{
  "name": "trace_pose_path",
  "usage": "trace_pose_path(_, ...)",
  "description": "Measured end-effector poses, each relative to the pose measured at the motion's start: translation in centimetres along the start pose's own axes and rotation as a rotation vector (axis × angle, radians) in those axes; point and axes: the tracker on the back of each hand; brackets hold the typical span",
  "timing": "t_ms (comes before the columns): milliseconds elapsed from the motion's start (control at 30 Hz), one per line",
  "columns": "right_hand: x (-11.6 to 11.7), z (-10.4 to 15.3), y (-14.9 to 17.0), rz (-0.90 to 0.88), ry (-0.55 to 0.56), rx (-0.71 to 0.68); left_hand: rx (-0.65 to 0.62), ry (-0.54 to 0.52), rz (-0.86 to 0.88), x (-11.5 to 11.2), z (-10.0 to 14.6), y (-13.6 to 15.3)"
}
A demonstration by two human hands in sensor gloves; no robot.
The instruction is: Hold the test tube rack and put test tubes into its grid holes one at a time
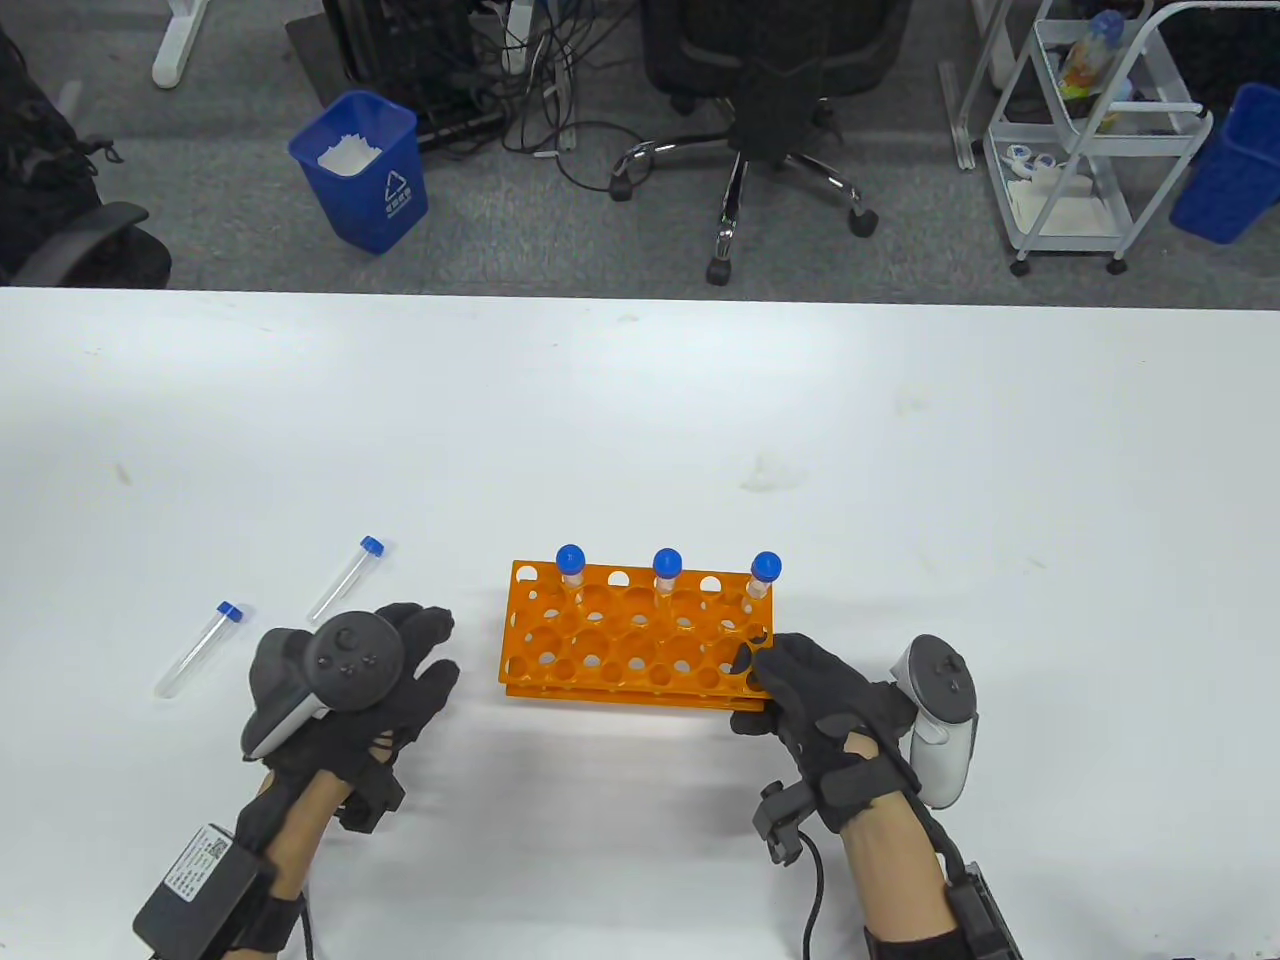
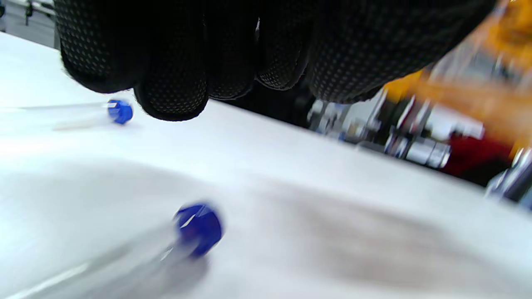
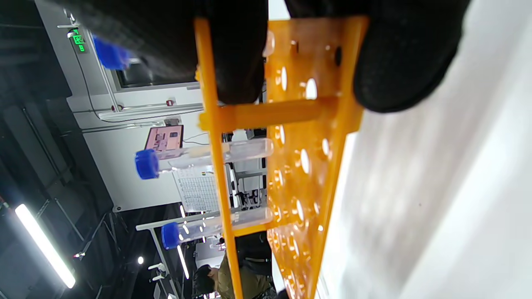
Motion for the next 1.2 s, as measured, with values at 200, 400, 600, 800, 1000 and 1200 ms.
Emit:
trace_pose_path(200, -0.1, 0.1, 0.0, 0.004, 0.004, 0.000, 0.046, 0.073, -0.284, -2.4, -0.7, -0.9)
trace_pose_path(400, 0.0, 0.0, 0.1, 0.009, -0.002, 0.003, 0.059, 0.114, -0.329, -3.3, -1.0, -0.7)
trace_pose_path(600, 0.1, 0.0, 0.2, 0.011, -0.012, 0.010, 0.045, 0.076, -0.347, -3.6, -1.2, -0.6)
trace_pose_path(800, 0.3, 0.0, 0.3, 0.007, -0.018, 0.022, 0.058, -0.029, -0.246, -1.7, -0.7, -0.4)
trace_pose_path(1000, 0.3, -0.1, 0.3, -0.001, -0.019, 0.025, 0.030, -0.379, 0.128, 5.7, 3.1, 0.5)
trace_pose_path(1200, 0.7, -0.1, 0.4, 0.000, -0.030, 0.033, -0.097, -0.650, 0.406, 10.2, 7.0, -1.6)
Point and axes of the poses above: the tracker on the back of each hand, its own y axis roughly to the little-finger side, its own z axis roughly from the fingertips to the wrist, x = y × z, and after that the axes turned 6 degrees about x, right-handed
